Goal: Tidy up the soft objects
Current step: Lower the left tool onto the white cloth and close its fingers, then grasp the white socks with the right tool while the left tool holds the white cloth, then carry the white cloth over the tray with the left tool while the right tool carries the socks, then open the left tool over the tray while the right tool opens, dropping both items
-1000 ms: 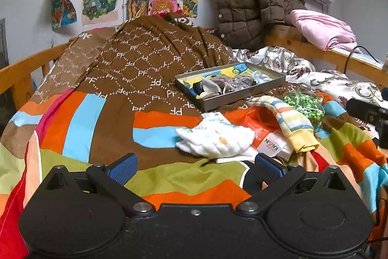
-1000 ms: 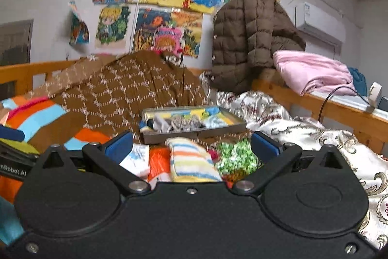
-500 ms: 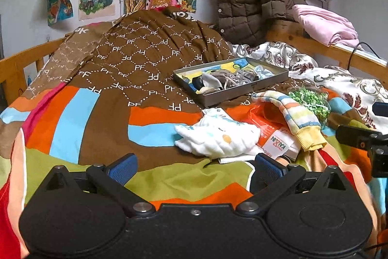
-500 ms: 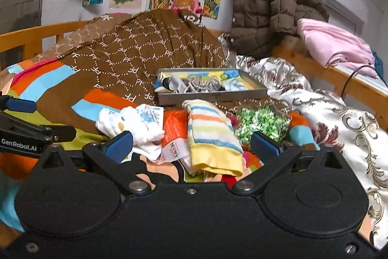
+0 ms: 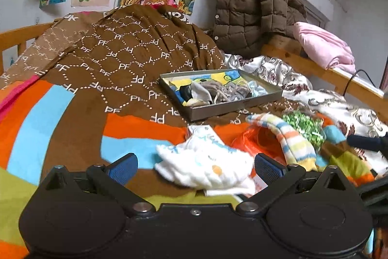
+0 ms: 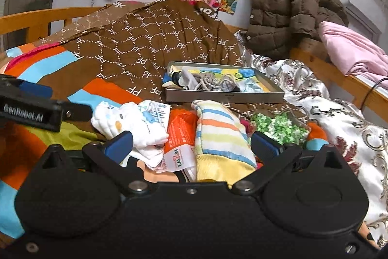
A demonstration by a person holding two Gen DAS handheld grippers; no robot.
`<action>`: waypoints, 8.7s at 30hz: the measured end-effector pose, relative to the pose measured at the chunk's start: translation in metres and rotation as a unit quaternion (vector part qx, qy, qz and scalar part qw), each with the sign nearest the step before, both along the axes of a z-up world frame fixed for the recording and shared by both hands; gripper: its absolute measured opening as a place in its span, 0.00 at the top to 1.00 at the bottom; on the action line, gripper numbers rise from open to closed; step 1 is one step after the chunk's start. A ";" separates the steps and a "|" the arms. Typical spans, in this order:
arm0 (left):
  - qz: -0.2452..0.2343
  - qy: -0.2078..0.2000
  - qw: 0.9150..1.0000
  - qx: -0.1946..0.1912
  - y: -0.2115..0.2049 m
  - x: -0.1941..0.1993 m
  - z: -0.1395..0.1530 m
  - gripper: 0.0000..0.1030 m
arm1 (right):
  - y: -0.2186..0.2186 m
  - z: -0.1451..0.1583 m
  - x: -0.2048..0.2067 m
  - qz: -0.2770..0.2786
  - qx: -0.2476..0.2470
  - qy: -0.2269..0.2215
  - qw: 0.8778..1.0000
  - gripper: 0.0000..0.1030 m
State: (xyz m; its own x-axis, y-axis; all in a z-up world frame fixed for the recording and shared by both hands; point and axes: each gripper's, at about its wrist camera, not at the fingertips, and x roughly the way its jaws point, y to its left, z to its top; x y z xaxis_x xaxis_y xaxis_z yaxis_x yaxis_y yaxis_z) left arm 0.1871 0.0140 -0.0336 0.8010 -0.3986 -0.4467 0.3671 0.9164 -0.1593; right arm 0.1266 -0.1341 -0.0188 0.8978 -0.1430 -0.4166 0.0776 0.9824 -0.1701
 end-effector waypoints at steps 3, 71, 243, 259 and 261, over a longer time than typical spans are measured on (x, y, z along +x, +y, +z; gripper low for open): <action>-0.009 0.003 1.000 -0.009 0.000 0.014 0.000 0.01 | 0.000 -0.004 0.006 0.018 -0.005 0.005 1.000 0.01; -0.029 0.127 0.991 0.005 -0.011 0.090 -0.029 0.99 | 0.013 -0.041 0.047 0.097 -0.026 0.044 0.994 0.01; 0.129 0.056 0.990 0.024 -0.209 0.324 0.020 0.91 | -0.239 -0.028 0.283 -0.044 0.305 0.034 0.951 0.66; 0.176 0.022 0.984 -0.014 -0.173 0.271 0.067 0.22 | -0.246 0.022 0.239 -0.036 0.260 -0.024 0.965 0.07; 0.188 0.016 0.982 -0.025 -0.165 0.257 0.076 0.12 | -0.243 0.034 0.228 -0.036 0.245 -0.032 0.968 0.04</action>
